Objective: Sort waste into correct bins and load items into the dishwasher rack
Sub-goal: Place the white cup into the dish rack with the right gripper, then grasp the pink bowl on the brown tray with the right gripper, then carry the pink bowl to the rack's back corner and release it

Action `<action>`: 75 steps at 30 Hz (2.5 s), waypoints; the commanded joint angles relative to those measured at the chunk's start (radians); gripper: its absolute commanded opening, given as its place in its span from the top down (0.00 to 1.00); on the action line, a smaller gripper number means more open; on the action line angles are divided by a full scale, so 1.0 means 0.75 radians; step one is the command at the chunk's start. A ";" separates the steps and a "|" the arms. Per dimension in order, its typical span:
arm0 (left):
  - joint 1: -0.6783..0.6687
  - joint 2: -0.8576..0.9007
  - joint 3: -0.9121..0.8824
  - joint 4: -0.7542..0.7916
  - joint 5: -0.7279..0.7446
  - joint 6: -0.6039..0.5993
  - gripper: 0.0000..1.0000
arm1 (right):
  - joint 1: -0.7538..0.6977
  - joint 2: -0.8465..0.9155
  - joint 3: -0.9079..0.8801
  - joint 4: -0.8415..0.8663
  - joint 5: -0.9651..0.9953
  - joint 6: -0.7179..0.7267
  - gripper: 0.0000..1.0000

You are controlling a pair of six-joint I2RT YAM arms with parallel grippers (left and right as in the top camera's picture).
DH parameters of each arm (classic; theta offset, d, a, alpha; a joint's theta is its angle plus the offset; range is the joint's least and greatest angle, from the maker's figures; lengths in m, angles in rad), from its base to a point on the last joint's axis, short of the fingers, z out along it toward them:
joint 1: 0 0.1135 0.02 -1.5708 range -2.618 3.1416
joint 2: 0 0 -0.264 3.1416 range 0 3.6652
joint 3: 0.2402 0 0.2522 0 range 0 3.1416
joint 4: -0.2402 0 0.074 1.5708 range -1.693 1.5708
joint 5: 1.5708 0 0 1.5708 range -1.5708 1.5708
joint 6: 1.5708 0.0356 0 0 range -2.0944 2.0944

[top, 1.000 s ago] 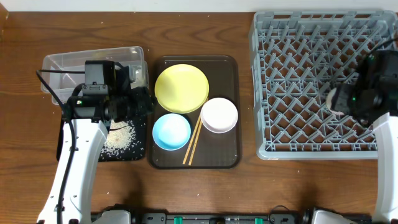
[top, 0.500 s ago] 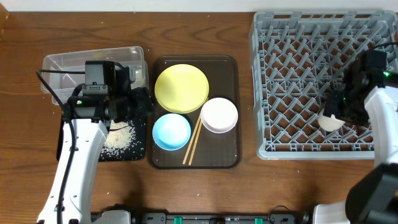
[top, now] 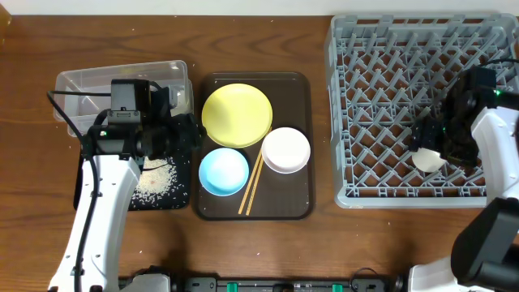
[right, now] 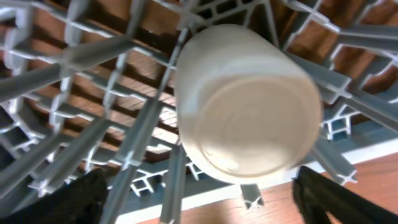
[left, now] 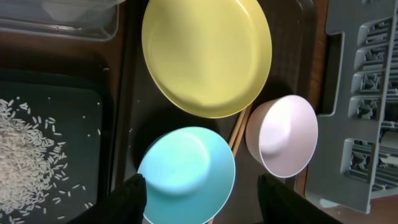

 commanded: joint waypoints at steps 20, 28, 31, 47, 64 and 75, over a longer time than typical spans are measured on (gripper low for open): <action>0.005 -0.001 0.004 -0.172 -0.241 0.006 0.33 | 0.665 -0.140 0.065 0.420 -0.444 -0.184 0.23; 0.005 -0.001 0.004 -0.173 -0.241 0.006 0.32 | 0.902 0.099 0.065 0.474 -0.198 -0.152 0.25; 0.005 -0.001 0.004 -0.173 -0.241 0.006 0.32 | 0.931 0.192 0.065 0.483 -0.194 -0.131 0.26; 0.005 -0.001 0.004 -0.173 -0.240 0.006 0.32 | 0.951 0.373 0.065 0.476 -0.194 -0.062 0.99; 0.005 -0.002 0.004 -0.182 -0.240 0.006 0.32 | 0.846 0.065 0.207 0.482 -0.093 -0.053 0.99; 0.005 -0.002 0.004 -0.170 -0.240 0.006 0.31 | 0.762 -0.070 0.211 0.879 0.708 -0.053 0.99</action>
